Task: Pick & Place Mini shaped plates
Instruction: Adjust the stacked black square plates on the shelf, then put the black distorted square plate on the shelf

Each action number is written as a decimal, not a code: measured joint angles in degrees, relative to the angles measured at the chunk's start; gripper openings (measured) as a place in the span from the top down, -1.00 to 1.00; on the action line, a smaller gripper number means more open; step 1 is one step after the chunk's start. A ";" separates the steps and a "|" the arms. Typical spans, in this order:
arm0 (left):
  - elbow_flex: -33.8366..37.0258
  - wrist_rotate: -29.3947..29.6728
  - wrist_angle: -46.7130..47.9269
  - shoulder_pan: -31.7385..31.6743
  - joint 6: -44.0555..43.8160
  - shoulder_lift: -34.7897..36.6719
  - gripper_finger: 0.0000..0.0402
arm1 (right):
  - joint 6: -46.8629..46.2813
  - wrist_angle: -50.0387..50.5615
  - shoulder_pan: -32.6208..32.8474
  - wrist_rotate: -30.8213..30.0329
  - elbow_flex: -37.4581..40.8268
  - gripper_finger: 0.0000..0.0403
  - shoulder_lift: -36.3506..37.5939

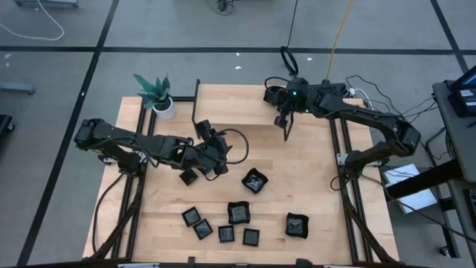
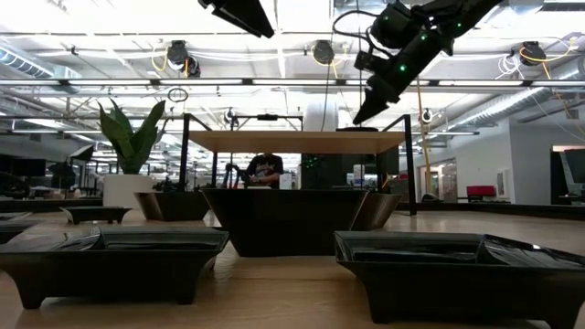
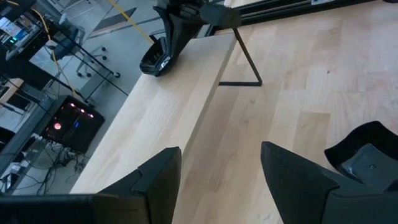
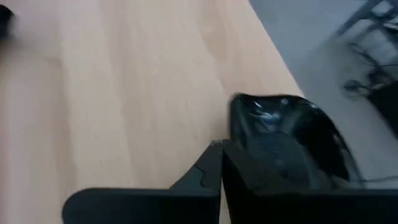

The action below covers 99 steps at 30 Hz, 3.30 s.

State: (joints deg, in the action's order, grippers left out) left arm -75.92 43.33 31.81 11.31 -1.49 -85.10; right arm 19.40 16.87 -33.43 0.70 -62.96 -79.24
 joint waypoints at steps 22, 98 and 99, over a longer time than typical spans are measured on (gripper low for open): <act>19.49 -8.64 16.03 -2.34 -27.16 3.77 -0.12 | -0.81 -3.06 21.25 19.03 1.36 0.58 20.42; 23.93 -34.34 -3.85 -13.02 -29.22 8.72 0.96 | -6.69 -36.69 27.30 12.86 51.39 0.55 60.36; 21.69 -34.29 -2.33 -13.02 -27.42 8.74 0.97 | -6.69 -36.74 27.32 12.86 51.39 0.55 60.28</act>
State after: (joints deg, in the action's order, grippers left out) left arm -54.23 9.04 29.48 -1.71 -28.91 -76.36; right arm 12.71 -19.88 -6.11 13.56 -11.57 -18.97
